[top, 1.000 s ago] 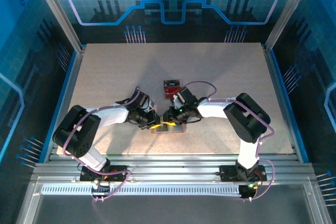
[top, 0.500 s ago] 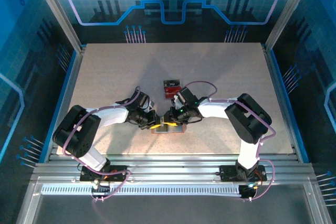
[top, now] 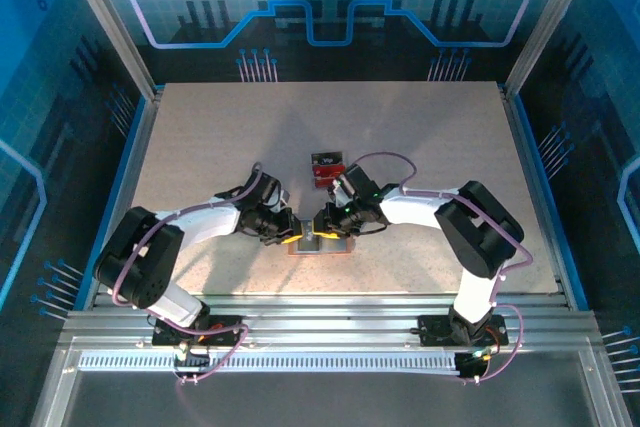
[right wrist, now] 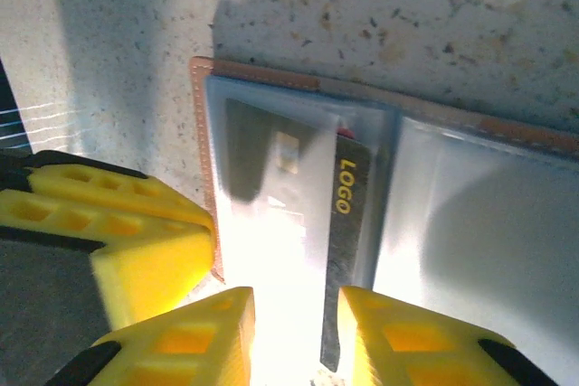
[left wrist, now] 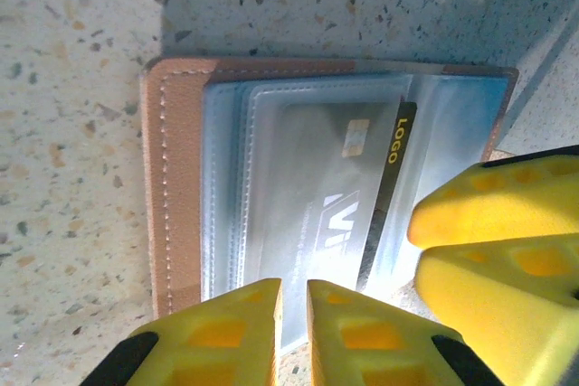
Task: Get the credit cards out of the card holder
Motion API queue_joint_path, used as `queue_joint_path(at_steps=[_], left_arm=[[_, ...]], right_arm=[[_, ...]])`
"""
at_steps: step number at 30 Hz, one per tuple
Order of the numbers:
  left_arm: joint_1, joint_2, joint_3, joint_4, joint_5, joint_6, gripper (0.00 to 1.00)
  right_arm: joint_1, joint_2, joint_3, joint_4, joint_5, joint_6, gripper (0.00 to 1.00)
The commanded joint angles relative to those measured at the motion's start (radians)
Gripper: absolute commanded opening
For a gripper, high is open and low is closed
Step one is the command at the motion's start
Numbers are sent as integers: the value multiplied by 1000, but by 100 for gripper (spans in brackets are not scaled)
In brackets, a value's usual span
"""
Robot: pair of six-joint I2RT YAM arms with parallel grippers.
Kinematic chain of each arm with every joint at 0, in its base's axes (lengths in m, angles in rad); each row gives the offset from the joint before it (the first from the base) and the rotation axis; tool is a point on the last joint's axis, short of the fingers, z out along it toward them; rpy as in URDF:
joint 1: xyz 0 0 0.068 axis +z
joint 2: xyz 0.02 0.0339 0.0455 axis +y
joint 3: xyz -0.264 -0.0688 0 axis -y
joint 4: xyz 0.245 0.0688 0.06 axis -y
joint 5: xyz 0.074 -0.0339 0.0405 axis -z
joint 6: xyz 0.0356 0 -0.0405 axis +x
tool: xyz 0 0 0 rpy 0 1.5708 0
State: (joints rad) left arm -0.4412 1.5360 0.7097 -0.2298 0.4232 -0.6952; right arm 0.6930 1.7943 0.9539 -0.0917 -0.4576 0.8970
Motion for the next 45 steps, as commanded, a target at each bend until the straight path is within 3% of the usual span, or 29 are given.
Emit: queue_joint_path(at_steps=[1, 10, 16, 34, 45], left_arm=[[7, -6, 14, -49, -27, 42, 15], [7, 24, 8, -35, -20, 42, 12], [7, 34, 5, -37, -17, 45, 12], [7, 35, 0, -37, -9, 43, 12], [7, -5, 35, -55, 12, 31, 11]], right_arm=[[-5, -10, -24, 47, -48, 27, 30], [-1, 43, -51, 130, -74, 69, 29], [-3, 64, -50, 83, -46, 44, 29], [-10, -6, -20, -43, 18, -13, 29], [-19, -47, -27, 4, 7, 1, 29]])
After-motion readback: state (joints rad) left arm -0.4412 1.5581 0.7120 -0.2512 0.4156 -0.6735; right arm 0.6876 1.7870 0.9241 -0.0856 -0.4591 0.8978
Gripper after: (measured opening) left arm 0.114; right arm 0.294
